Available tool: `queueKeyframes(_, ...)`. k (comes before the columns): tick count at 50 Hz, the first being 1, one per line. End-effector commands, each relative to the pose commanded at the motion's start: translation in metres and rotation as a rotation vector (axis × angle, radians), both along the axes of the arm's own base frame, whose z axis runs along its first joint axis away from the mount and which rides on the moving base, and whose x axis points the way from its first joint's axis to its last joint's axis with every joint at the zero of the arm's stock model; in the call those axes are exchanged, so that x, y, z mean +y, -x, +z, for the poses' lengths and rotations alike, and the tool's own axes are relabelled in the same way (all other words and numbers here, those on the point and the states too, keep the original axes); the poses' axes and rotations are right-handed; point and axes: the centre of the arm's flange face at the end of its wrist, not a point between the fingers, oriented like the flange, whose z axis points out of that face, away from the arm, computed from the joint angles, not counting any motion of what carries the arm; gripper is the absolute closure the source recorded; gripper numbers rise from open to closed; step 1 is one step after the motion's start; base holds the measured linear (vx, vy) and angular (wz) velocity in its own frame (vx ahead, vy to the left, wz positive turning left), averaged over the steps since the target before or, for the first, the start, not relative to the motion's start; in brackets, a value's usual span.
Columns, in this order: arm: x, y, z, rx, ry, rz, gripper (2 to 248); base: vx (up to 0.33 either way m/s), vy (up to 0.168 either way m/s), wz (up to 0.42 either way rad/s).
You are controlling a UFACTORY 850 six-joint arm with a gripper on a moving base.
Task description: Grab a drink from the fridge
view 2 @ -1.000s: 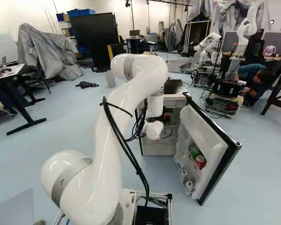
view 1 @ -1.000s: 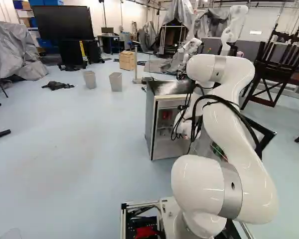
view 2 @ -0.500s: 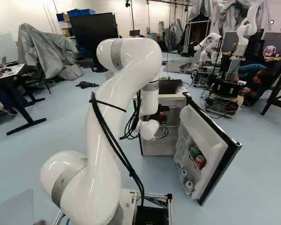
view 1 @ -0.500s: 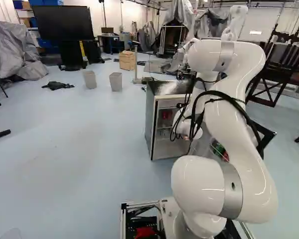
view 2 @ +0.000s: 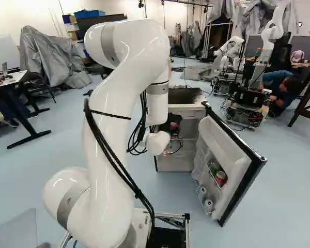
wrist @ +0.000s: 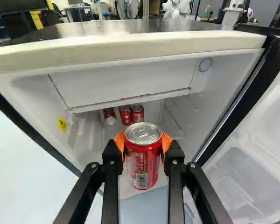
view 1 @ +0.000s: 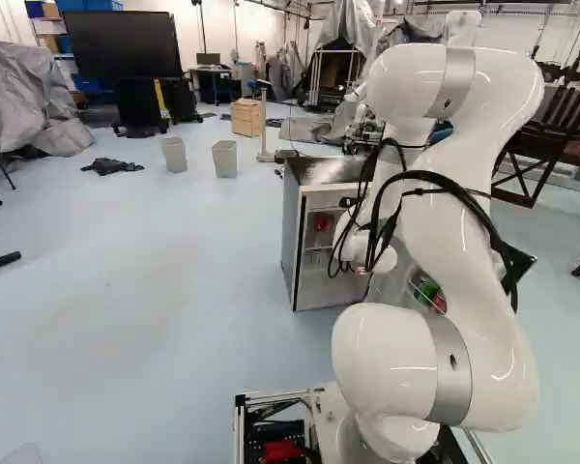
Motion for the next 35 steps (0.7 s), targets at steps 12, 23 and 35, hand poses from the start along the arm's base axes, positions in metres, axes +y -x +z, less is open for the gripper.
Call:
queueKeyframes(12, 0.015, 0.024, 0.018, 0.0, 0.0, 0.016, 153, 0.0, 0.0, 0.0)
queueKeyframes(23, 0.028, 0.045, 0.035, -0.016, 0.003, 0.032, 153, 0.0, 0.0, 0.0)
queueKeyframes(35, 0.039, 0.065, 0.052, -0.047, 0.011, 0.044, 153, 0.0, 0.0, 0.0)
